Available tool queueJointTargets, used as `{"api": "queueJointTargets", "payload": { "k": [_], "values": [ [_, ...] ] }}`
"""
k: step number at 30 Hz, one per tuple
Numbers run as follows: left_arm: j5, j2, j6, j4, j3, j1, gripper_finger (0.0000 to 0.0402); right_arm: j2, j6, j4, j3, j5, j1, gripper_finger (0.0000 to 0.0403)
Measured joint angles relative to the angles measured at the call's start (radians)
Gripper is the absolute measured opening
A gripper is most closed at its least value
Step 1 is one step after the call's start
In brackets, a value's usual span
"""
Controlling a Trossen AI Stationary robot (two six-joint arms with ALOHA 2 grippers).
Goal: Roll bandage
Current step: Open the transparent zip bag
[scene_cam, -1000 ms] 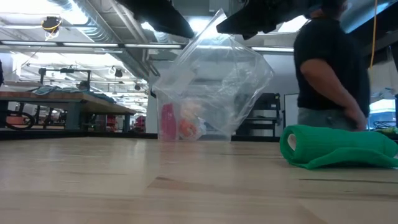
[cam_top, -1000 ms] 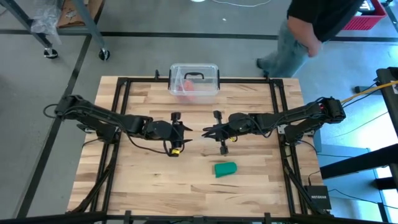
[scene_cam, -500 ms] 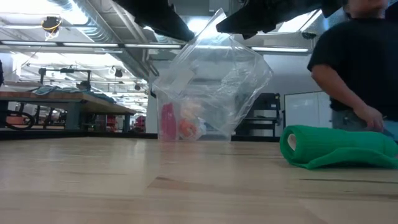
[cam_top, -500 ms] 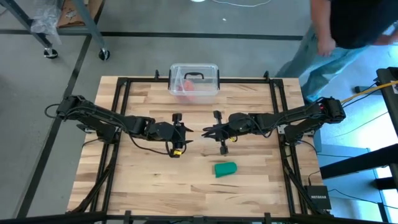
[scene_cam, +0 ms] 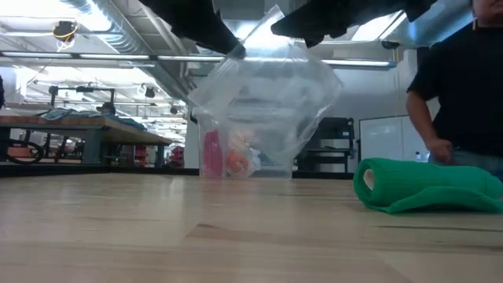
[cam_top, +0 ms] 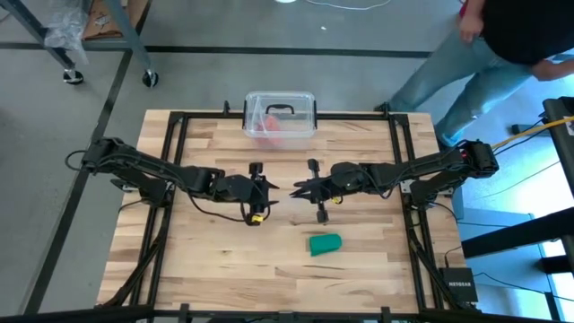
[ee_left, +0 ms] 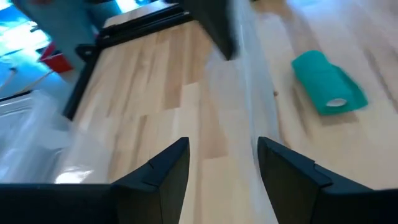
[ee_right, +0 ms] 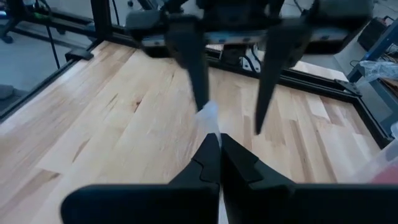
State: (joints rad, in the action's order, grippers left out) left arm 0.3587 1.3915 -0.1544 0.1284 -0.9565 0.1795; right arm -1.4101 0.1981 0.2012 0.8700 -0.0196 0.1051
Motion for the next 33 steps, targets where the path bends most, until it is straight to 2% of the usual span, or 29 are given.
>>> {"api": "queueJointTargets", "payload": {
  "k": [5,8,11,13,16,19,23,26,28,30,33],
  "values": [
    [-0.035,0.043,-0.044,0.001,0.0,-0.001,0.0162,0.0,-0.01,0.031,0.0,0.0,0.0,0.0001],
    [-0.036,0.056,-0.093,0.028,0.0,-0.004,0.011,-0.002,-0.01,0.032,0.0,0.002,-0.001,0.0001],
    [-0.039,0.056,-0.097,0.041,0.0,-0.01,0.0033,-0.014,-0.011,0.038,0.0,0.008,-0.001,0.0001],
    [-0.038,0.054,-0.095,0.038,0.0,-0.011,0.0011,-0.031,-0.039,0.041,0.0,0.008,-0.001,0.0001],
    [-0.034,0.042,-0.082,0.065,-0.008,-0.011,0.001,-0.066,-0.104,0.035,0.0,0.01,-0.001,0.0006],
    [-0.018,0.016,-0.049,0.139,-0.034,-0.011,0.0003,-0.07,-0.109,0.0,0.008,0.053,-0.001,0.0033],
    [0.076,-0.031,0.048,0.271,-0.057,-0.009,0.0002,-0.031,-0.036,-0.28,0.129,0.179,0.012,0.0092],
    [0.1,-0.06,0.124,0.3,-0.057,-0.014,0.0003,-0.021,-0.006,-0.451,0.248,0.252,0.037,0.0135],
    [0.109,-0.066,0.152,0.299,-0.058,-0.019,0.0003,-0.035,0.039,-0.439,0.285,0.225,0.061,0.0157],
    [0.11,-0.065,0.17,0.298,-0.058,-0.025,0.0002,-0.059,0.131,-0.355,0.291,0.174,0.089,0.0172],
    [0.11,-0.064,0.178,0.297,-0.058,-0.032,0.0003,-0.124,0.313,-0.216,0.29,0.173,0.124,0.0182]
  ]
}}
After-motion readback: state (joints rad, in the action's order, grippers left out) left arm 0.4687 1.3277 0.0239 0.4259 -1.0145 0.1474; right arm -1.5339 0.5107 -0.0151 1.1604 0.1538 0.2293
